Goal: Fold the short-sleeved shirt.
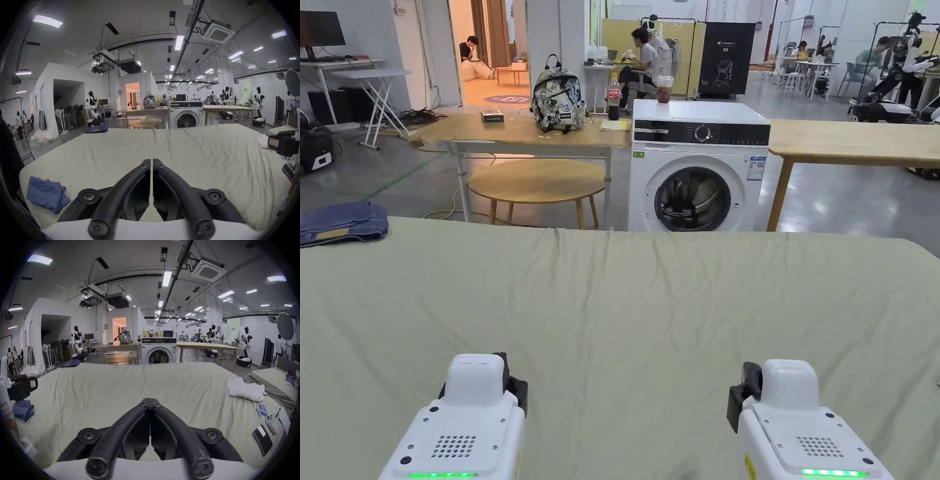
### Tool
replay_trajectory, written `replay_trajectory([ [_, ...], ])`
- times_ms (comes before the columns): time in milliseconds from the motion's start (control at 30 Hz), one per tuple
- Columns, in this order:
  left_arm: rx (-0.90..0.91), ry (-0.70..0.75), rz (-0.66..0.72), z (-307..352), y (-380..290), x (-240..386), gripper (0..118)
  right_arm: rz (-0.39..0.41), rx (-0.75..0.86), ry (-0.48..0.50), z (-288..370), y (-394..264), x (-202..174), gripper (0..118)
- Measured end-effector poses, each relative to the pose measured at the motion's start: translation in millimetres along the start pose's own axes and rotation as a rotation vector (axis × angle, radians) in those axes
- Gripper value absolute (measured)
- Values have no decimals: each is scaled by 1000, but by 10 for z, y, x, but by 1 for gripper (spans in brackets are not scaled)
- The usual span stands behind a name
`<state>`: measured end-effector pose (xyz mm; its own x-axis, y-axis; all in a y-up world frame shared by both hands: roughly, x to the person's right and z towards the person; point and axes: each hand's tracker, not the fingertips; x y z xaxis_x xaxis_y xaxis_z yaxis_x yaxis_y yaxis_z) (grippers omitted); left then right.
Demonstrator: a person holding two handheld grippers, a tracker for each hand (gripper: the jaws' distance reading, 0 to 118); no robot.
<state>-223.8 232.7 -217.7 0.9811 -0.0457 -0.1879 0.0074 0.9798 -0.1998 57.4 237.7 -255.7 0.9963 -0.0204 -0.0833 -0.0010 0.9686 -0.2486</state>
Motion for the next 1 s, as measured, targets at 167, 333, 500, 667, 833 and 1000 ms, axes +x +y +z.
replay_trajectory([
  [167, 16, 0, 21, 67, 32, 45, 0, -1, 42, -1, 44, 40, 33, 0],
  [333, 36, -12, 34, 99, 78, -6, 0, 9, 65, -3, 88, 10, 19, 0],
  [500, 28, -4, 26, 102, 88, -3, 4, 5, 72, 1, 108, -30, 18, 18],
  [667, 28, -1, 9, 89, 82, -5, 63, 16, 87, -1, 119, -38, 26, 77],
  [833, 55, -18, 35, 123, 78, -28, 79, 31, 130, -27, 124, -35, 33, 106],
  [1000, 49, -33, 45, 85, 92, -92, 79, 16, 155, -38, 138, -1, 52, 106],
])
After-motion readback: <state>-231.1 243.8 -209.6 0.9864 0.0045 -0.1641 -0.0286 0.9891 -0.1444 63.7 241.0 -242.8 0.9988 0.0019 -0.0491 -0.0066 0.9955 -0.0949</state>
